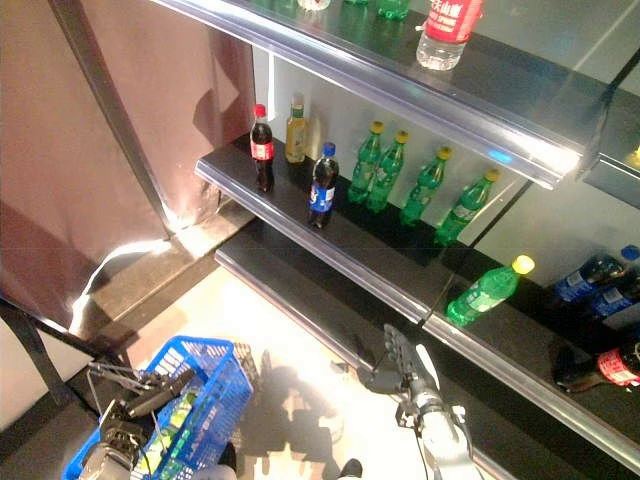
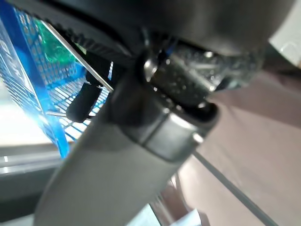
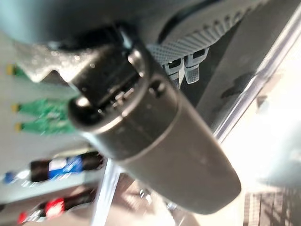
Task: Pick up the drink and place into the basket.
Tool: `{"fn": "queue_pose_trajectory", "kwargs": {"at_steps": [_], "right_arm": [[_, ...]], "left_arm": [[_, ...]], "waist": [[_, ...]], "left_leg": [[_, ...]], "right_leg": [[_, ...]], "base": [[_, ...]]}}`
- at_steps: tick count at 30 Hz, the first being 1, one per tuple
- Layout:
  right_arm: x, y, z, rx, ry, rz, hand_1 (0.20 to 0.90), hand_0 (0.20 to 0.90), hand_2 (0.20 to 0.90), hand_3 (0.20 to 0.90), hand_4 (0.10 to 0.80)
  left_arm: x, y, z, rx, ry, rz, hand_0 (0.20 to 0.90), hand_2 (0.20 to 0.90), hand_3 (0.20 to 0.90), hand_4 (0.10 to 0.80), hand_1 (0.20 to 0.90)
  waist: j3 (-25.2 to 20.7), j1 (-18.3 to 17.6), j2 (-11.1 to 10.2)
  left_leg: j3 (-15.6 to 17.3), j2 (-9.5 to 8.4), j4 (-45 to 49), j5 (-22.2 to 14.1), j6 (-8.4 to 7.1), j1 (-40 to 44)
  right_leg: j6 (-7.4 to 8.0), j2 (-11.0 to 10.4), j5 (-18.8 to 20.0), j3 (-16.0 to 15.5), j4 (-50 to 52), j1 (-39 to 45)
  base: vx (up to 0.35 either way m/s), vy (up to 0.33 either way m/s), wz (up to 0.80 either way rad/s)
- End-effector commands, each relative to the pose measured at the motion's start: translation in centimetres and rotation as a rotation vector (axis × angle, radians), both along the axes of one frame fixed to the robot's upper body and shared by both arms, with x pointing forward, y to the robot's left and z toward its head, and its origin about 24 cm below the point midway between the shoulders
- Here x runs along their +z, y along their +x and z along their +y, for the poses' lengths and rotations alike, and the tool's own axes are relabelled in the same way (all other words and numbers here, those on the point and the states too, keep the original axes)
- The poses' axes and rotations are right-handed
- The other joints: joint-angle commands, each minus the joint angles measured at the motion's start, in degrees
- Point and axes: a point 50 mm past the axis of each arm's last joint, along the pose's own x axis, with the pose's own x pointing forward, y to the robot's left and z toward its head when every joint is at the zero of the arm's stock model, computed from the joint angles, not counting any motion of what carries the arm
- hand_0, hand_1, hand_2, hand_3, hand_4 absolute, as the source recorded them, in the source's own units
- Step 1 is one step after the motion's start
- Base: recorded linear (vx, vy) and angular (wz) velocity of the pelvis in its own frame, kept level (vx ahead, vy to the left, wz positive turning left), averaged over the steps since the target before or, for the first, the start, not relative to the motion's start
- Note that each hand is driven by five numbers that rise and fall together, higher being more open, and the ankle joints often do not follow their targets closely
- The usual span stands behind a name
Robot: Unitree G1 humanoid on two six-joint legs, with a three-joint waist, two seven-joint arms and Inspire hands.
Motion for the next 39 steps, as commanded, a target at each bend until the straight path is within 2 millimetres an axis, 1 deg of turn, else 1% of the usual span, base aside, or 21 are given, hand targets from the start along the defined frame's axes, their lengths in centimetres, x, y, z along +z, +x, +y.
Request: {"fn": "queue_pose_trajectory", "kwargs": {"at_steps": [1,2,3,5,6,7,8,9,14,16,20,25,28,31,32,33,35,36,37,38,39], "right_arm": [[1.8,1.8,-2.1,-0.096,-0.047,-0.143,0.9,0.9,0.9,0.9,0.8],[1.6,1.7,-2.2,-0.114,-0.038,-0.132,0.9,0.9,0.9,0.9,0.8],[0.1,0.5,-3.2,-0.218,-0.003,-0.061,0.9,0.9,0.9,0.9,0.8],[-1.8,-1.3,-4.5,-0.32,0.026,0.017,0.9,0.9,0.9,0.9,0.8],[-2.3,-1.9,-4.8,-0.362,0.035,0.05,0.9,0.9,0.9,0.9,0.8],[-3.2,-3.1,-5.4,-0.421,0.049,0.103,0.9,0.9,0.9,0.9,0.8],[-3.6,-3.6,-5.6,-0.456,0.056,0.125,0.9,0.9,0.9,0.9,0.8],[-4.3,-4.8,-6.0,-0.5,0.058,0.18,0.9,0.9,0.9,0.9,0.8],[-5.9,-8.2,-6.7,-0.579,0.054,0.351,0.9,0.9,0.9,0.9,0.8],[-6.1,-8.8,-6.8,-0.594,0.056,0.388,0.9,0.9,0.9,0.9,0.8],[-6.2,-9.1,-7.0,-0.606,0.053,0.41,0.9,0.9,0.9,0.9,0.8],[-6.2,-9.0,-7.0,-0.606,0.061,0.409,0.9,0.9,0.9,0.9,0.8],[-6.3,-8.9,-6.8,-0.598,0.074,0.401,0.9,0.9,0.9,0.9,0.8],[-6.1,-8.2,-6.8,-0.582,0.073,0.386,0.9,0.9,0.9,0.9,0.8],[-5.8,-7.6,-6.9,-0.581,0.076,0.368,0.9,0.9,0.9,0.9,0.8],[-5.6,-6.9,-6.9,-0.571,0.083,0.351,0.9,0.9,0.9,0.9,0.8],[-5.3,-6.3,-7.1,-0.584,0.094,0.325,0.9,0.9,0.9,0.9,0.8],[-5.2,-6.3,-7.3,-0.597,0.104,0.316,0.9,0.9,0.9,0.9,0.8],[-5.2,-6.2,-7.3,-0.593,0.105,0.315,0.9,0.9,0.9,0.9,0.8],[-5.1,-6.3,-7.5,-0.609,0.108,0.308,0.9,0.9,0.9,0.9,0.8],[-5.2,-6.5,-7.5,-0.617,0.116,0.316,0.9,0.9,0.9,0.9,0.8]], "left_arm": [[4.7,5.9,2.2,-0.029,0.179,-0.343,0.3,0.3,0.2,0.1,0.3],[4.6,5.8,2.2,-0.03,0.181,-0.333,0.3,0.3,0.2,0.1,0.3],[3.3,5.3,1.9,-0.05,0.173,-0.262,0.3,0.3,0.2,0.1,0.3],[2.0,4.4,1.7,-0.069,0.17,-0.187,0.3,0.3,0.2,0.1,0.3],[1.5,4.1,1.6,-0.074,0.166,-0.151,0.3,0.3,0.2,0.1,0.3],[0.7,3.5,1.7,-0.077,0.167,-0.097,0.3,0.3,0.2,0.1,0.3],[0.4,3.2,1.7,-0.079,0.162,-0.07,0.3,0.3,0.2,0.1,0.3],[-0.4,2.3,1.9,-0.074,0.163,-0.015,0.3,0.3,0.2,0.1,0.3],[-2.1,-0.6,2.1,-0.131,0.131,0.128,0.3,0.3,0.2,0.1,0.3],[-2.5,-1.3,2.2,-0.143,0.12,0.158,0.3,0.3,0.2,0.1,0.3],[-2.7,-1.7,2.1,-0.156,0.106,0.179,0.3,0.3,0.2,0.1,0.3],[-2.7,-1.2,1.8,-0.184,0.103,0.167,0.3,0.3,0.2,0.1,0.3],[-2.6,-0.6,1.4,-0.209,0.103,0.146,0.3,0.3,0.2,0.1,0.3],[-2.7,-0.6,1.0,-0.195,0.095,0.131,0.3,0.3,0.2,0.1,0.3],[-2.7,-0.5,0.8,-0.189,0.087,0.122,0.3,0.3,0.2,0.1,0.3],[-2.8,-0.5,0.6,-0.187,0.081,0.12,0.3,0.3,0.2,0.1,0.3],[-2.9,-0.3,0.4,-0.204,0.08,0.118,0.3,0.3,0.2,0.1,0.3],[-2.9,-0.1,0.1,-0.225,0.074,0.117,0.3,0.3,0.2,0.1,0.3],[-2.9,0.1,0.0,-0.228,0.072,0.116,0.3,0.3,0.2,0.1,0.3],[-2.7,1.0,-0.3,-0.254,0.071,0.112,0.3,0.3,0.2,0.1,0.3],[-2.6,1.7,-0.4,-0.275,0.076,0.116,0.3,0.3,0.2,0.1,0.3]], "waist": [[-4.6,0.6,2.9],[-4.6,0.6,2.9],[-4.7,0.2,3.0],[-4.9,-0.2,3.2],[-4.9,-0.3,3.2],[-5.1,-0.4,3.3],[-5.1,-0.5,3.3],[-5.3,-0.8,3.3],[-5.7,-1.8,3.2],[-5.7,-2.4,3.2],[-5.5,-3.1,3.2],[-5.5,-3.9,3.2],[-5.3,-4.0,3.1],[-4.7,-3.7,2.8],[-4.2,-3.1,2.4],[-3.7,-2.7,2.1],[-2.9,-2.9,1.8],[-2.4,-3.3,1.4],[-2.2,-3.4,1.3],[-1.5,-4.0,1.2],[-0.9,-4.5,0.9]], "left_leg": [[3.9,0.01,0.2,-3.5,0.84,3.1],[4.0,0.01,0.2,-3.6,0.85,3.2],[4.3,-0.08,0.2,-3.8,0.9,3.4],[4.9,-0.08,0.2,-4.0,1.0,3.8],[5.1,-0.1,0.2,-4.1,1.04,4.0],[5.4,-0.19,0.2,-4.3,1.13,4.2],[5.6,-0.22,0.2,-4.4,1.17,4.3],[5.9,-0.26,0.2,-4.5,1.22,4.5],[7.3,-0.34,0.2,-4.8,1.33,5.2],[7.8,-0.31,0.2,-4.8,1.34,5.5],[8.5,-0.32,0.2,-4.8,1.35,5.7],[9.1,-0.47,0.2,-5.0,1.4,5.8],[8.0,-0.69,0.2,-5.0,1.41,5.4],[6.2,-1.74,2.8,-6.4,1.96,4.6],[3.0,-3.48,6.2,-8.6,2.8,3.0],[1.0,-4.85,8.3,-10.5,3.55,2.0],[0.9,-5.72,11.5,-12.6,4.47,0.7],[1.0,-6.62,13.2,-13.7,5.02,-0.1],[1.1,-6.81,13.8,-14.0,5.26,-0.3],[1.6,-7.32,14.6,-14.9,5.74,-0.8],[1.6,-8.17,14.4,-15.2,5.71,-0.6]], "right_leg": [[0.98,0.2,-1.9,-1.2,0.4,2.0],[0.96,0.2,-1.9,-1.2,0.5,2.0],[0.85,0.4,-2.1,-0.7,0.7,1.8],[0.68,0.6,-2.3,-0.3,1.0,1.7],[0.62,0.7,-2.4,-0.1,1.1,1.6],[0.51,0.9,-2.5,0.2,1.1,1.6],[0.46,1.0,-2.5,0.3,1.1,1.7],[0.37,1.1,-2.6,0.7,1.1,1.7],[0.09,1.9,-2.6,2.3,1.0,1.4],[0.07,2.1,-2.5,3.0,0.9,1.2],[-0.12,2.5,-2.4,4.0,0.7,0.9],[-0.34,2.9,-2.4,4.9,0.5,0.5],[-0.58,3.3,-2.4,5.8,0.4,0.0],[-1.05,3.5,-2.5,7.8,0.3,-0.8],[-1.15,3.3,-2.3,9.2,0.4,-1.4],[-0.88,2.8,-2.0,10.7,0.6,-2.3],[-0.41,1.8,-1.5,12.8,1.4,-3.7],[0.23,0.9,-0.7,13.7,1.5,-4.7],[0.51,0.6,-0.3,13.9,1.6,-5.2],[1.39,-1.0,1.8,14.4,2.3,-7.5],[2.54,-2.9,5.4,14.1,1.9,-9.3]], "base": [[0.0,0.0,0.0],[0.008,0.002,-0.03],[0.009,0.001,-0.03],[0.008,0.001,-0.12],[0.003,-0.003,-0.19],[0.001,-0.005,-0.18],[0.006,-0.009,-0.14],[0.012,-0.01,-0.16],[0.011,-0.015,-0.21],[-0.001,-0.016,-0.35],[-0.009,-0.002,-0.29],[-0.011,0.006,-0.1],[-0.024,0.027,-0.13],[-0.045,0.08,-0.16],[-0.072,0.156,-0.47],[-0.054,0.187,-0.85],[-0.033,0.218,-1.12],[-0.04,0.212,-0.84],[-0.079,0.276,-0.8],[-0.09,0.264,-0.7],[-0.086,0.263,-0.8]]}}
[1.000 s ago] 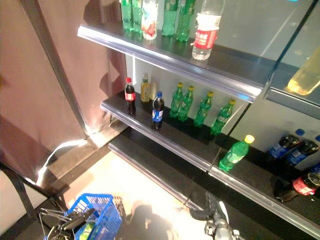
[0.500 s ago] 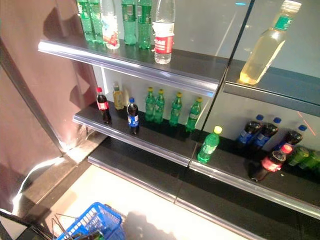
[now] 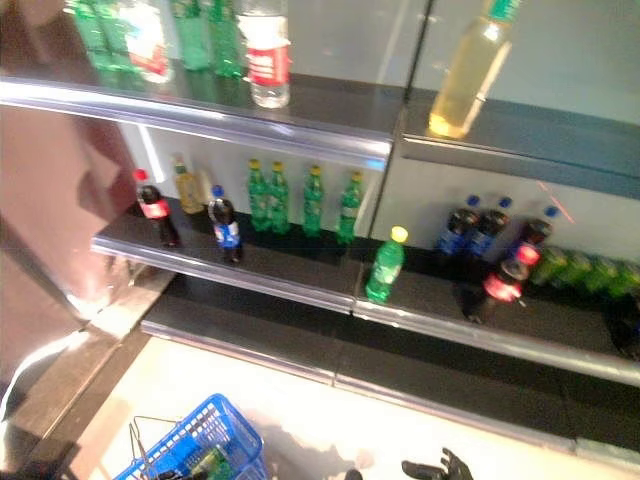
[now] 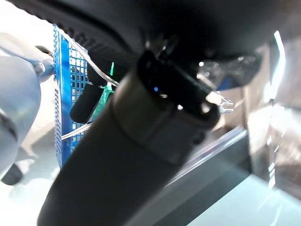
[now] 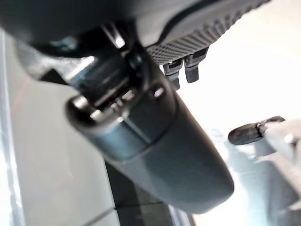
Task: Pick up the drink and place into the basket.
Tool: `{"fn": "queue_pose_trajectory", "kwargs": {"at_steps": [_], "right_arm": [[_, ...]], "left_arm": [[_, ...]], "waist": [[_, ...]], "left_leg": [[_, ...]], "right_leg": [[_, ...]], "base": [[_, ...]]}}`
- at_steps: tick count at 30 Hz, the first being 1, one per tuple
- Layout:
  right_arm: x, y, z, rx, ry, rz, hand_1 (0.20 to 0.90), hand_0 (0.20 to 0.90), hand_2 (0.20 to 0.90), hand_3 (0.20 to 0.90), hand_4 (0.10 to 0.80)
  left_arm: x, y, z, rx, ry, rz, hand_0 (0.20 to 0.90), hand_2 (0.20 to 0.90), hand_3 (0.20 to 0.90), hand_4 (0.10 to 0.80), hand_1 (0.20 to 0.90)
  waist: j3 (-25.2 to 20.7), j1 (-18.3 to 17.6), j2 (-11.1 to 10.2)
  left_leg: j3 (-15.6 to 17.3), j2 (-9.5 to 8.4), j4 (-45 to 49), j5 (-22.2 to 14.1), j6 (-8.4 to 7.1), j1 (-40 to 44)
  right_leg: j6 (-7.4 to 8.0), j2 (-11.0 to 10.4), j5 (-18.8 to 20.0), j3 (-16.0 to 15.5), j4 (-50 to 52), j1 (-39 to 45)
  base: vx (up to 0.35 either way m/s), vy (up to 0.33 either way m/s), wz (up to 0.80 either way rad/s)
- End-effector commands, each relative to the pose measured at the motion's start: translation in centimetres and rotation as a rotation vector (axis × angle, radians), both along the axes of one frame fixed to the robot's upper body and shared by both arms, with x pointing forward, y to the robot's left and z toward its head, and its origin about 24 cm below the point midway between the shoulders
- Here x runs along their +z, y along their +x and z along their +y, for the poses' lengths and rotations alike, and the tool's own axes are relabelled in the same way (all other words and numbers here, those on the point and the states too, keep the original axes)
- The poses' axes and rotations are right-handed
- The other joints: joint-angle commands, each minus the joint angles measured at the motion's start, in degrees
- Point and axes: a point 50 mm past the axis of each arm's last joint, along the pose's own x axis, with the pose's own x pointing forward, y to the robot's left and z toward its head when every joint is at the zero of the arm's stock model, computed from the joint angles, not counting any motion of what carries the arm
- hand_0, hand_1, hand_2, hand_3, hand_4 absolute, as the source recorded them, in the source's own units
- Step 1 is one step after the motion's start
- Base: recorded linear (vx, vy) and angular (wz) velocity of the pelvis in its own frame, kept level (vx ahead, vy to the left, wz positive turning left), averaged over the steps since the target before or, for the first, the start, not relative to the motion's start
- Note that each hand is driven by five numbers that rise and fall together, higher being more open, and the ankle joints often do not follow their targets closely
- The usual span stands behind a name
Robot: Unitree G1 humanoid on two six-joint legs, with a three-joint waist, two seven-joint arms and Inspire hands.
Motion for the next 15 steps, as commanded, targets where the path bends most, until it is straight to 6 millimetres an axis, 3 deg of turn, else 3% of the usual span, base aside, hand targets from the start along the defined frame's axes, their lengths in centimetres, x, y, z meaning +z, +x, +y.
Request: {"fn": "queue_pose_trajectory", "kwargs": {"at_steps": [1,4,5,10,15], "right_arm": [[2.1,2.6,-3.3,-0.061,-0.076,-0.118,0.9,0.9,0.9,0.9,0.8],[1.7,1.8,-2.8,-0.029,-0.06,-0.111,0.9,0.9,0.9,0.9,0.8],[1.7,1.6,-2.7,-0.026,-0.057,-0.111,0.9,0.9,0.9,0.9,0.8],[1.4,-0.2,-2.9,-0.028,-0.058,-0.093,0.9,0.9,0.9,0.9,0.8],[0.9,-1.1,-2.4,-0.023,-0.022,-0.066,0.9,0.9,0.9,0.9,0.8]], "left_arm": [[3.0,8.0,1.1,-0.077,0.045,-0.308,0.3,0.3,0.2,0.1,0.3],[3.1,7.1,2.2,-0.057,0.064,-0.293,0.3,0.3,0.2,0.1,0.3],[3.1,6.9,2.4,-0.058,0.07,-0.289,0.3,0.3,0.2,0.1,0.3],[3.3,6.4,3.4,-0.037,0.077,-0.287,0.3,0.3,0.2,0.1,0.3],[3.3,6.2,3.5,-0.057,0.087,-0.276,0.3,0.3,0.2,0.1,0.3]], "waist": [[3.6,-1.3,1.9],[4.2,-1.4,2.3],[4.0,-1.4,2.9],[2.5,-2.6,3.4],[0.2,-1.9,3.0]], "left_leg": [[-0.6,-3.57,10.2,-6.3,3.68,-5.1],[4.4,-2.69,5.2,-4.1,2.37,-1.5],[4.7,-2.19,3.6,-4.4,2.28,-0.4],[9.8,-1.98,-3.4,-0.7,3.03,1.5],[13.3,-1.38,-3.6,-0.9,3.99,0.9]], "right_leg": [[4.18,-4.1,1.5,-4.2,1.3,-0.8],[5.77,-6.3,5.9,-11.8,4.0,-3.5],[6.44,-6.0,5.4,-11.8,5.7,-3.5],[6.43,-7.4,4.5,-13.7,10.9,-2.7],[5.4,-7.8,0.9,-16.5,11.4,2.0]], "base": [[-0.057,0.219,-0.77],[-0.088,0.185,-0.89],[-0.113,0.168,-1.14],[-0.135,0.066,-0.88],[-0.129,-0.131,-0.99]]}}
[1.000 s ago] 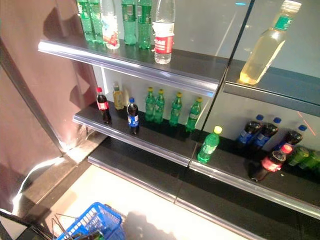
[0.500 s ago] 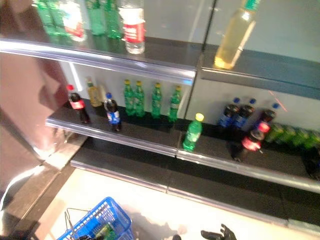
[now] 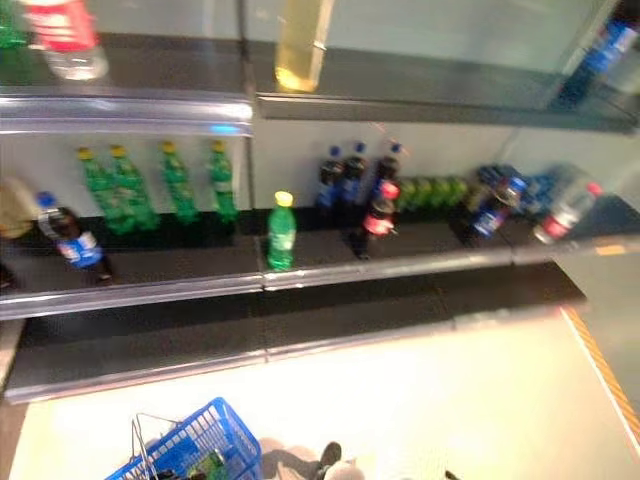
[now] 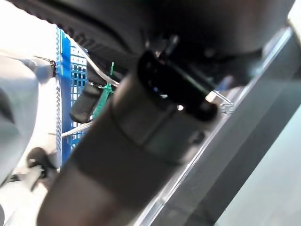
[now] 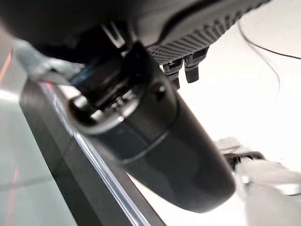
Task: Pick up the drink and place into the basket.
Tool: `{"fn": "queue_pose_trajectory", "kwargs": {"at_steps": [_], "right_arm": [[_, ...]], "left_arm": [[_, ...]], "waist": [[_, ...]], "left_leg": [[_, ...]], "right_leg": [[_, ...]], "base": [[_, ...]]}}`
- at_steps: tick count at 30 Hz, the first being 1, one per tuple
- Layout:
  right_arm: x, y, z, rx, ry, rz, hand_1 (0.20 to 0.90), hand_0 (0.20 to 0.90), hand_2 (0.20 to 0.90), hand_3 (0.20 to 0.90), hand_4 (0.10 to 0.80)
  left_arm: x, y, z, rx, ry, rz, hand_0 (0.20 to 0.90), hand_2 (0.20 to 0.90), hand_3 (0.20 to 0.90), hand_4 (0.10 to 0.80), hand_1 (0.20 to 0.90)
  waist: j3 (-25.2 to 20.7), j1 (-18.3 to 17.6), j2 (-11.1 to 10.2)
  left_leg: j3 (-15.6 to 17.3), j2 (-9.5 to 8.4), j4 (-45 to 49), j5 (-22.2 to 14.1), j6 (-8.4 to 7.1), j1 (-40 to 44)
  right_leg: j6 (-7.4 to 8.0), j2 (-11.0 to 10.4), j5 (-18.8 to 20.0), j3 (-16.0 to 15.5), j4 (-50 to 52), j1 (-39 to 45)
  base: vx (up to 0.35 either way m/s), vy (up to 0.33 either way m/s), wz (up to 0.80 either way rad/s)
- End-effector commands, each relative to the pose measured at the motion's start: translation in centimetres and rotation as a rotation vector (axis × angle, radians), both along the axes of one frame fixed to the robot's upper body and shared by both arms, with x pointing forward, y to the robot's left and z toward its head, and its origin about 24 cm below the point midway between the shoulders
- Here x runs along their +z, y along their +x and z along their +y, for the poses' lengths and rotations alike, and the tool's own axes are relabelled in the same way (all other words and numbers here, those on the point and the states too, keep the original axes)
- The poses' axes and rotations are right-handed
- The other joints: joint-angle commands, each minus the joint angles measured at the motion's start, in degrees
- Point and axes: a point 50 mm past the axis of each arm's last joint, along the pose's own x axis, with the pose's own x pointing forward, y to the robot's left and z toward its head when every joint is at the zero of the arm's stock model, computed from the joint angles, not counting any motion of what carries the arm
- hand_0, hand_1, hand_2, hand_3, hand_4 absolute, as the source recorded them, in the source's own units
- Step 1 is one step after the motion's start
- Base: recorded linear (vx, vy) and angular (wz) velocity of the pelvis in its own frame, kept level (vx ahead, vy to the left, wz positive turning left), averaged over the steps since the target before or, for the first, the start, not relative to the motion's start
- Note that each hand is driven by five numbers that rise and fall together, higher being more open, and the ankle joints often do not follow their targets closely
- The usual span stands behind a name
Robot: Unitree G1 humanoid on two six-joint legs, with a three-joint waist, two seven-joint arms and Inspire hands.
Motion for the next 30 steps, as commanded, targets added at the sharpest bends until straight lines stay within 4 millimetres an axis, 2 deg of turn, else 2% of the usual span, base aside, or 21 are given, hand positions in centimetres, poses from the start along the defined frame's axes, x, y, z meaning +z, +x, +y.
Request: {"fn": "queue_pose_trajectory", "kwargs": {"at_steps": [1,4,7,10,14,18,23,27,28,29,30], "right_arm": [[0.8,0.9,-1.6,-0.004,-0.033,-0.05,0.9,0.9,0.9,0.9,0.8],[0.4,0.9,-0.8,0.017,0.0,-0.029,0.9,0.9,0.9,0.9,0.8],[-0.2,0.2,0.3,0.037,0.044,0.024,0.9,0.9,0.9,0.9,0.8],[-0.7,0.0,1.1,0.062,0.072,0.075,0.9,0.9,0.9,0.9,0.8],[-0.8,0.0,1.3,0.056,0.075,0.092,0.9,0.9,0.9,0.9,0.8],[-0.6,-0.1,0.6,0.036,0.062,0.086,0.9,0.9,0.9,0.9,0.8],[-0.7,-0.6,0.7,0.041,0.068,0.082,0.9,0.9,0.9,0.9,0.8],[-0.7,-0.7,1.0,0.075,0.085,0.068,0.9,0.9,0.9,0.9,0.8],[-0.7,-0.5,1.0,0.103,0.086,0.068,0.9,0.9,0.9,0.9,0.8],[-0.6,-0.2,1.1,0.119,0.084,0.067,0.9,0.9,0.9,0.9,0.8],[-0.6,0.2,1.1,0.142,0.084,0.065,0.9,0.9,0.9,0.9,0.8]], "left_arm": [[3.1,5.5,3.1,-0.054,0.111,-0.278,0.3,0.3,0.2,0.1,0.3],[3.0,5.2,3.2,-0.045,0.114,-0.268,0.3,0.3,0.2,0.1,0.3],[3.0,5.1,3.1,-0.052,0.12,-0.265,0.3,0.3,0.2,0.1,0.3],[3.0,5.6,2.8,-0.048,0.097,-0.28,0.3,0.3,0.2,0.1,0.3],[3.0,6.3,2.0,-0.068,0.087,-0.302,0.3,0.3,0.2,0.1,0.3],[3.3,7.8,1.4,-0.092,0.067,-0.326,0.3,0.3,0.2,0.1,0.3],[3.3,7.9,1.4,-0.098,0.072,-0.319,0.3,0.3,0.2,0.1,0.3],[3.5,8.0,2.2,-0.079,0.104,-0.295,0.3,0.3,0.2,0.1,0.3],[3.3,7.7,2.2,-0.072,0.109,-0.286,0.3,0.3,0.2,0.1,0.3],[3.3,7.5,2.3,-0.072,0.11,-0.282,0.3,0.3,0.2,0.1,0.3],[3.2,7.3,2.3,-0.07,0.108,-0.278,0.3,0.3,0.2,0.1,0.3]], "waist": [[-2.9,1.6,2.1],[-3.7,2.0,2.3],[-4.7,2.2,2.4],[-5.2,1.4,2.6],[-5.4,0.4,2.9],[-5.3,0.0,3.7],[-5.6,-0.9,4.2],[-5.3,-1.8,4.4],[-4.9,-1.6,4.3],[-4.4,-1.2,4.1],[-3.6,-0.5,4.0]], "left_leg": [[-2.0,-3.02,0.1,0.9,2.65,-3.2],[-0.6,-2.47,0.1,1.2,2.62,-3.3],[1.2,-1.4,0.2,1.9,2.22,-3.4],[3.0,0.18,0.6,2.9,1.57,-2.8],[4.0,1.26,0.5,4.0,0.5,-2.8],[4.2,2.2,0.4,5.1,-0.34,-3.7],[4.6,2.89,0.3,5.5,-0.48,-3.7],[4.2,4.42,1.1,5.4,-0.3,-3.2],[3.2,6.27,4.9,7.1,-1.48,-4.0],[1.4,8.91,10.5,10.6,-3.51,-6.2],[-1.3,12.2,16.8,15.1,-6.26,-9.5]], "right_leg": [[8.57,-10.3,-5.8,-3.3,8.2,9.4],[7.94,-9.7,-7.9,-4.8,8.0,11.1],[6.9,-7.2,-11.2,-6.5,5.5,13.1],[5.58,-4.3,-14.4,-6.3,3.3,13.6],[4.56,-1.9,-14.9,-5.9,0.7,14.3],[3.83,-1.1,-15.6,-6.0,0.7,14.3],[3.24,-0.8,-17.2,-6.5,2.5,13.9],[1.21,0.4,-20.4,-5.4,6.7,12.2],[-0.28,1.6,-21.5,-4.6,7.3,12.0],[-1.63,2.8,-22.6,-3.5,7.7,12.2],[-3.1,4.1,-23.5,-2.4,7.9,12.7]], "base": [[-0.1,-0.231,-0.05],[-0.072,-0.206,-0.26],[-0.059,-0.325,-1.0],[-0.039,-0.293,-0.67],[0.009,-0.172,-0.14],[0.02,-0.095,-0.12],[0.055,-0.135,-0.01],[0.058,-0.3,0.01],[0.112,-0.411,-0.05],[0.148,-0.475,-0.23],[0.137,-0.457,-0.53]]}}
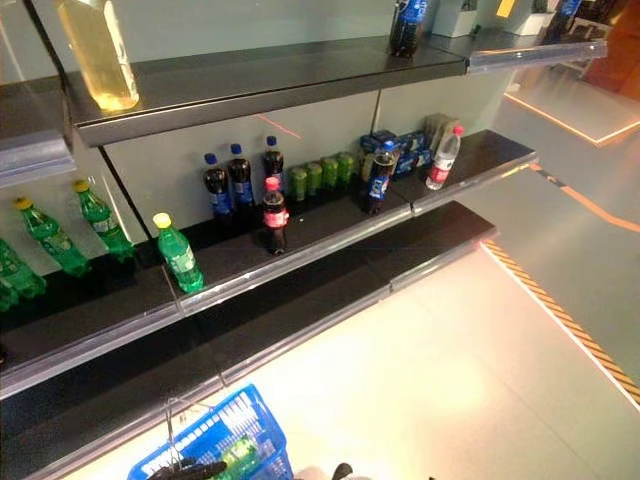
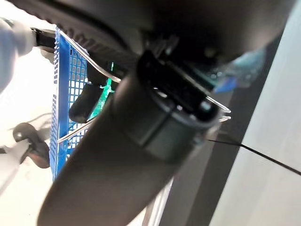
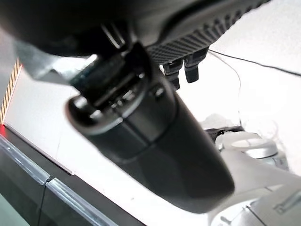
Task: Pick up the drink and place into the basket.
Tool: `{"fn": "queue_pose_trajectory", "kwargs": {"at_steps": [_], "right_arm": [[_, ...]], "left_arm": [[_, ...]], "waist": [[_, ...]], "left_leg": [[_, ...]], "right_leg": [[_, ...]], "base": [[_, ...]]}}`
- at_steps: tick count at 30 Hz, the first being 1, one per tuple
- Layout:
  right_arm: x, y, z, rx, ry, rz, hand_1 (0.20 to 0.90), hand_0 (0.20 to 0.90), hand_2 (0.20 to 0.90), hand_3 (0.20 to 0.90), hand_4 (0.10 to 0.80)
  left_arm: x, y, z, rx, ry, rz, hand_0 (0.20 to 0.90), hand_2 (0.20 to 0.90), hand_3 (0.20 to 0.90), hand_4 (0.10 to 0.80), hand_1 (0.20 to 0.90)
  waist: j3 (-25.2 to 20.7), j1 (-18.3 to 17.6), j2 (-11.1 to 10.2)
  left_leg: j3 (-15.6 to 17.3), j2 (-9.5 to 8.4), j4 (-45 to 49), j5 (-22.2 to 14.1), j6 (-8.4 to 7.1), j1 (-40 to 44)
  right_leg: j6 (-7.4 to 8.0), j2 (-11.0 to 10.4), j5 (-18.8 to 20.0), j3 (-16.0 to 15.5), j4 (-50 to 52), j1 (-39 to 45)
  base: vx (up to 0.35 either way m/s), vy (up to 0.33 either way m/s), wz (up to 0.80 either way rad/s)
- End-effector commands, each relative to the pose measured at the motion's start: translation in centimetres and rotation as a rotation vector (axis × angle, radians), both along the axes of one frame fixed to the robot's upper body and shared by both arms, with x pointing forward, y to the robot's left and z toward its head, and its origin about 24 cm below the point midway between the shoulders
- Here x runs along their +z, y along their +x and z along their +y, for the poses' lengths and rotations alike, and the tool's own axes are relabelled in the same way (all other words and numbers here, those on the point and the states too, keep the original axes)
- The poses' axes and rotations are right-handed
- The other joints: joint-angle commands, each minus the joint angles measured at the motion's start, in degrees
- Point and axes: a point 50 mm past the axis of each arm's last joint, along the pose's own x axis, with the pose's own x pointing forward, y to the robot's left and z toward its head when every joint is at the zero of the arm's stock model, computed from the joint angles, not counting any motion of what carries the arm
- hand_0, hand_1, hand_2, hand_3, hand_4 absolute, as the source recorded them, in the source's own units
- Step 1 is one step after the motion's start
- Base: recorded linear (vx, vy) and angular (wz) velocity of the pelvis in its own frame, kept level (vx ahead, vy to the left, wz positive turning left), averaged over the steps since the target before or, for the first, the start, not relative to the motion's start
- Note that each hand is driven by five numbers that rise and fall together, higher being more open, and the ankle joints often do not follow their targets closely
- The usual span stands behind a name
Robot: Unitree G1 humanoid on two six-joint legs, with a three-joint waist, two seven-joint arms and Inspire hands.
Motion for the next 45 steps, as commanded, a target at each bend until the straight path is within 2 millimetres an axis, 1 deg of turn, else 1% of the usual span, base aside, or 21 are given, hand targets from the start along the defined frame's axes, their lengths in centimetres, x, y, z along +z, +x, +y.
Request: {"fn": "queue_pose_trajectory", "kwargs": {"at_steps": [1,2,3,6,7,8,10,11,15,18,22,25,27,28,30,32,35,36,38,40,45], "right_arm": [[0.8,2.7,-0.9,0.08,-0.039,-0.063,0.9,0.9,0.9,0.9,0.8],[0.9,3.0,-1.0,0.073,-0.044,-0.071,0.9,0.9,0.9,0.9,0.8],[0.9,3.5,-1.0,0.071,-0.049,-0.074,0.9,0.9,0.9,0.9,0.8],[1.2,4.3,-1.4,0.09,-0.061,-0.078,0.9,0.9,0.9,0.9,0.8],[1.2,4.4,-1.5,0.1,-0.062,-0.075,0.9,0.9,0.9,0.9,0.8],[1.3,4.5,-1.6,0.103,-0.065,-0.074,0.9,0.9,0.9,0.9,0.8],[1.3,4.4,-1.7,0.122,-0.065,-0.066,0.9,0.9,0.9,0.9,0.8],[1.3,4.3,-1.7,0.129,-0.064,-0.063,0.9,0.9,0.9,0.9,0.8],[1.0,4.1,-1.1,0.141,-0.049,-0.055,0.9,0.9,0.9,0.9,0.8],[0.9,4.3,-0.7,0.188,-0.045,-0.041,0.9,0.9,0.9,0.9,0.8],[1.0,4.6,-0.9,0.204,-0.054,-0.052,0.9,0.9,0.9,0.9,0.8],[1.1,4.8,-0.9,0.183,-0.052,-0.068,0.9,0.9,0.9,0.9,0.8],[1.1,4.8,-0.7,0.182,-0.045,-0.077,0.9,0.9,0.9,0.9,0.8],[1.1,4.8,-0.7,0.176,-0.046,-0.082,0.9,0.9,0.9,0.9,0.8],[1.2,4.9,-0.9,0.152,-0.048,-0.085,0.9,0.9,0.9,0.9,0.8],[1.1,4.9,-0.9,0.111,-0.048,-0.09,0.9,0.9,0.9,0.9,0.8],[1.1,4.9,-0.8,0.087,-0.05,-0.102,0.9,0.9,0.9,0.9,0.8],[1.1,4.9,-0.8,0.083,-0.054,-0.109,0.9,0.9,0.9,0.9,0.8],[1.2,4.6,-1.0,0.076,-0.064,-0.119,0.9,0.9,0.9,0.9,0.8],[1.3,4.7,-1.1,0.068,-0.07,-0.127,0.9,0.9,0.9,0.9,0.8],[1.4,5.0,-1.3,0.059,-0.07,-0.126,0.9,0.9,0.9,0.9,0.8]], "left_arm": [[3.7,6.7,4.0,0.002,0.133,-0.314,0.3,0.3,0.2,0.1,0.3],[3.6,6.7,3.8,-0.001,0.126,-0.31,0.3,0.3,0.2,0.1,0.3],[3.3,6.3,3.4,0.007,0.119,-0.302,0.3,0.3,0.2,0.1,0.3],[2.7,5.2,2.7,0.024,0.105,-0.282,0.3,0.3,0.2,0.1,0.3],[2.6,5.1,2.6,0.031,0.101,-0.276,0.3,0.3,0.2,0.1,0.3],[2.4,4.5,2.4,0.036,0.096,-0.269,0.3,0.3,0.2,0.1,0.3],[2.1,3.4,2.4,0.049,0.094,-0.254,0.3,0.3,0.2,0.1,0.3],[2.0,2.9,2.5,0.053,0.094,-0.246,0.3,0.3,0.2,0.1,0.3],[1.8,1.4,3.2,0.055,0.099,-0.216,0.3,0.3,0.2,0.1,0.3],[1.8,0.8,3.7,0.089,0.106,-0.209,0.3,0.3,0.2,0.1,0.3],[2.2,1.4,4.3,0.087,0.102,-0.221,0.3,0.3,0.2,0.1,0.3],[2.4,2.0,4.5,0.072,0.11,-0.222,0.3,0.3,0.2,0.1,0.3],[2.5,2.4,4.6,0.055,0.116,-0.227,0.3,0.3,0.2,0.1,0.3],[2.6,2.7,4.7,0.054,0.116,-0.235,0.3,0.3,0.2,0.1,0.3],[2.8,3.4,4.7,0.034,0.113,-0.251,0.3,0.3,0.2,0.1,0.3],[3.1,4.6,4.4,-0.003,0.123,-0.27,0.3,0.3,0.2,0.1,0.3],[3.2,5.3,4.3,-0.017,0.131,-0.277,0.3,0.3,0.2,0.1,0.3],[3.3,5.5,4.3,-0.015,0.129,-0.282,0.3,0.3,0.2,0.1,0.3],[3.3,5.5,4.4,-0.015,0.121,-0.293,0.3,0.3,0.2,0.1,0.3],[3.4,5.4,4.5,-0.017,0.119,-0.302,0.3,0.3,0.2,0.1,0.3],[3.2,4.7,4.5,-0.034,0.109,-0.294,0.3,0.3,0.2,0.1,0.3]], "waist": [[1.5,0.4,-2.1],[2.3,0.9,-2.2],[3.0,1.9,-2.2],[3.6,3.0,-1.3],[3.6,3.3,-1.1],[3.4,4.0,-0.7],[3.0,5.5,0.1],[2.7,6.1,0.3],[0.6,6.8,-0.1],[-1.0,7.2,-1.1],[-2.4,8.1,-2.8],[-2.8,8.9,-3.7],[-2.7,9.2,-3.6],[-2.2,9.3,-2.8],[-1.3,9.1,-1.9],[0.0,8.5,-1.7],[1.1,7.8,-2.1],[1.7,7.4,-2.2],[2.6,5.9,-2.8],[3.3,4.8,-3.1],[3.9,4.7,-4.4]], "left_leg": [[-8.5,5.79,16.2,16.9,-3.59,-14.8],[-10.8,5.72,18.3,17.1,-3.59,-17.1],[-13.4,2.45,18.4,14.5,-1.98,-18.9],[-11.9,-3.02,9.6,11.5,0.07,-19.0],[-11.0,-4.02,7.0,11.7,0.24,-18.9],[-9.7,-6.8,2.0,12.1,0.68,-20.3],[-9.8,-10.25,-3.8,14.0,0.9,-22.2],[-9.6,-11.08,-5.2,14.5,1.02,-23.0],[-5.3,-11.9,-5.6,13.4,2.57,-23.9],[-4.7,-14.03,-5.7,11.2,4.88,-22.6],[-5.8,-16.72,-5.8,8.0,7.98,-20.7],[-8.9,-18.71,-6.0,6.8,9.43,-19.3],[-10.9,-19.19,-6.0,6.4,10.12,-18.4],[-12.5,-18.84,-6.0,6.0,10.46,-17.3],[-14.5,-18.11,-6.0,5.8,10.24,-15.6],[-16.9,-17.08,-5.6,5.9,8.76,-13.7],[-18.8,-16.78,-4.0,5.2,8.0,-12.5],[-18.7,-16.43,-2.6,5.2,8.13,-13.0],[-20.9,-16.95,-0.8,2.3,8.24,-11.7],[-23.6,-17.27,0.8,0.1,8.48,-11.0],[-28.4,-16.95,6.3,-4.4,8.08,-10.9]], "right_leg": [[0.28,1.6,-3.2,4.6,-7.0,12.3],[-0.27,2.0,-3.3,5.5,-7.1,12.7],[-0.14,1.7,-3.2,5.8,-7.0,12.7],[1.21,2.2,-3.0,6.3,-7.7,13.4],[1.63,2.4,-2.8,6.2,-8.2,13.8],[2.5,2.8,-2.6,6.4,-9.4,15.3],[3.19,4.1,-3.2,7.0,-10.3,17.6],[3.24,4.6,-3.8,7.0,-10.3,18.7],[3.25,6.2,-5.3,5.9,-11.0,21.4],[4.72,6.0,-3.9,6.3,-10.2,21.7],[7.26,3.9,-0.3,6.0,-7.2,21.9],[9.61,1.0,5.4,5.7,1.0,19.8],[11.35,-2.0,9.6,6.0,11.2,16.4],[11.74,-4.8,11.5,6.0,17.3,12.8],[11.03,-6.8,9.3,5.9,19.3,8.5],[9.19,-5.0,5.2,6.3,8.8,7.1],[9.07,-4.9,7.6,7.5,0.3,7.0],[8.59,-5.8,10.9,7.6,-2.3,5.8],[10.24,-8.7,16.7,11.0,-5.7,1.8],[11.12,-10.4,19.5,13.8,-7.4,-1.8],[11.51,-13.2,21.0,18.2,-9.5,-2.5]], "base": [[0.113,-0.406,-0.79],[0.085,-0.274,-0.69],[0.07,-0.131,-0.39],[0.153,-0.03,-0.36],[0.282,0.001,-0.47],[0.299,0.0,-0.33],[0.36,-0.016,-0.25],[0.37,-0.038,-0.25],[0.354,-0.026,-0.23],[0.407,0.052,-0.25],[0.301,0.1,0.08],[0.287,0.107,0.17],[0.23,0.112,0.17],[0.139,0.094,0.25],[0.139,-0.032,0.36],[0.092,-0.231,0.84],[0.064,-0.185,0.97],[0.031,-0.109,0.73],[0.116,-0.143,0.92],[0.15,-0.147,0.88],[0.172,-0.206,0.71]]}}
